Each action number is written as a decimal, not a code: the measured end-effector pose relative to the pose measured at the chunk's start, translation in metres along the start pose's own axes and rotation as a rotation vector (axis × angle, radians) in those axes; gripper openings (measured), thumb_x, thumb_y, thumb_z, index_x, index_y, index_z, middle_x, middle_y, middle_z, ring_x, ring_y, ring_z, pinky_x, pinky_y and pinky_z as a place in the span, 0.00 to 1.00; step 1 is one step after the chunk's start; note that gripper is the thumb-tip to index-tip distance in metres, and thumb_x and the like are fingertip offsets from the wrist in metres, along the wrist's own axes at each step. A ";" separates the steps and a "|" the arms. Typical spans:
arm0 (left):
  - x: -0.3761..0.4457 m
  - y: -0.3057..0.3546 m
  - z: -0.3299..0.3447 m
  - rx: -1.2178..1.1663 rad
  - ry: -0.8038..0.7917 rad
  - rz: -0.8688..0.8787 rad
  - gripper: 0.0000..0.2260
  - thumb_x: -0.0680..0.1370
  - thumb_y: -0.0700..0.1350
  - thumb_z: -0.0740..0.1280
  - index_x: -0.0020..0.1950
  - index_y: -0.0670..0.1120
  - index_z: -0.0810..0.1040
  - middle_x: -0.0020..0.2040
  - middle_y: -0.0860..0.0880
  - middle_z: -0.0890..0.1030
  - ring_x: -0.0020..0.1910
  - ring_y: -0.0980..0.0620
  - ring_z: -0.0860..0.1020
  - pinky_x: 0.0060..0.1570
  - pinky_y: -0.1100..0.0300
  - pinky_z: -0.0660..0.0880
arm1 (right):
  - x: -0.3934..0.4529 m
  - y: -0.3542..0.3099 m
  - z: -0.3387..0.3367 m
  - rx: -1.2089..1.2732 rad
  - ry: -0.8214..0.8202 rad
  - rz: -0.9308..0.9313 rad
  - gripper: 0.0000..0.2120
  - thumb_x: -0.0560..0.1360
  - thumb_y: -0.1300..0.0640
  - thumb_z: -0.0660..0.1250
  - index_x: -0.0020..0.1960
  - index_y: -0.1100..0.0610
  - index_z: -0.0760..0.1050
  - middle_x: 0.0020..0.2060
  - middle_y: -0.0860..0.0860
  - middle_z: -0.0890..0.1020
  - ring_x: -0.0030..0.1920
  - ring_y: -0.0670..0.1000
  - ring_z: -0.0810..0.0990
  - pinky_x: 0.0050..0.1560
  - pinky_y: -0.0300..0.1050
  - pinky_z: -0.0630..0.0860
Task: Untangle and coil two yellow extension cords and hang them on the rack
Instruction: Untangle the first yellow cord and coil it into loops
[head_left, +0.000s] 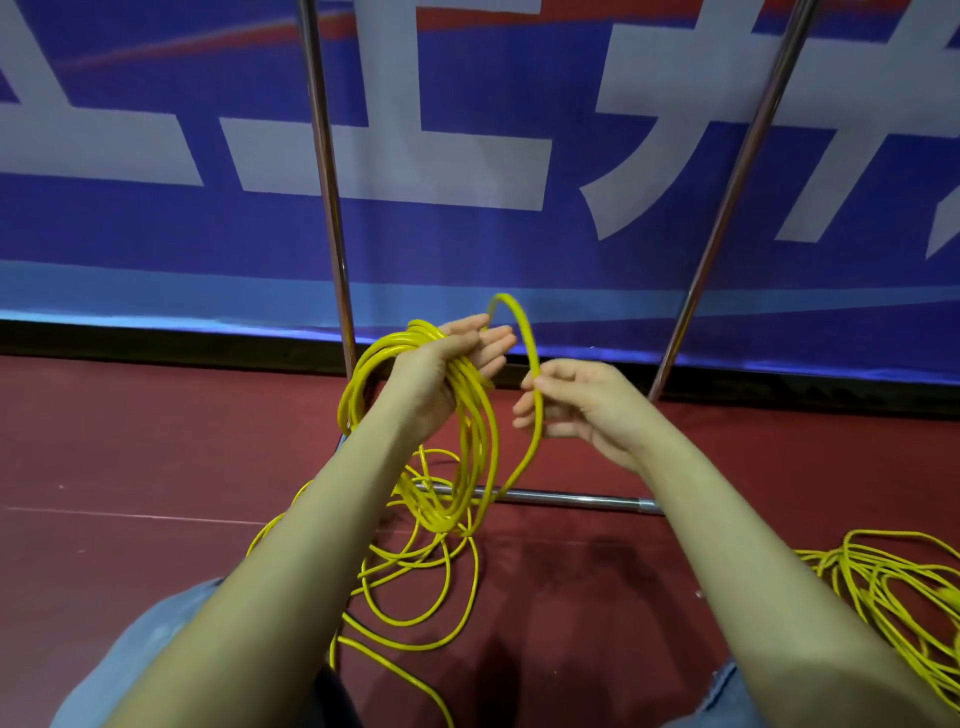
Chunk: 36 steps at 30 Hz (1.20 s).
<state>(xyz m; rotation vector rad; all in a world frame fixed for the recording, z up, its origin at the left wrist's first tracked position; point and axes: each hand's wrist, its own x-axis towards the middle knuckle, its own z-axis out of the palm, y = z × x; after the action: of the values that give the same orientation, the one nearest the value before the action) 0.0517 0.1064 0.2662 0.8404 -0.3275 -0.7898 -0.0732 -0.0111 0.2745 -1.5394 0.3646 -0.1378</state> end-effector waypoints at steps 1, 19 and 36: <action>-0.001 0.000 -0.002 0.072 0.005 -0.006 0.12 0.78 0.31 0.56 0.57 0.39 0.73 0.49 0.42 0.83 0.49 0.48 0.83 0.48 0.60 0.79 | -0.001 -0.004 -0.001 0.083 0.028 -0.022 0.08 0.80 0.63 0.56 0.45 0.60 0.72 0.31 0.53 0.83 0.32 0.50 0.83 0.34 0.40 0.79; -0.027 -0.033 0.018 0.553 -0.631 -0.294 0.07 0.78 0.31 0.60 0.52 0.40 0.75 0.42 0.49 0.84 0.43 0.54 0.83 0.47 0.63 0.77 | 0.011 -0.011 -0.029 0.885 0.291 -0.173 0.10 0.83 0.59 0.50 0.46 0.61 0.65 0.39 0.63 0.84 0.39 0.59 0.85 0.36 0.47 0.81; -0.005 0.014 0.007 -0.156 -0.057 0.019 0.10 0.81 0.34 0.53 0.55 0.41 0.73 0.48 0.44 0.84 0.51 0.51 0.82 0.49 0.58 0.79 | 0.006 0.005 0.008 -0.115 0.099 -0.184 0.09 0.80 0.62 0.59 0.46 0.56 0.78 0.28 0.48 0.73 0.25 0.43 0.72 0.31 0.35 0.71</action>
<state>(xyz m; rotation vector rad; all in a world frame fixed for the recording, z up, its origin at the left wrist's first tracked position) 0.0514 0.1121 0.2810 0.6686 -0.3196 -0.8124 -0.0659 -0.0053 0.2684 -1.6834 0.3124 -0.3430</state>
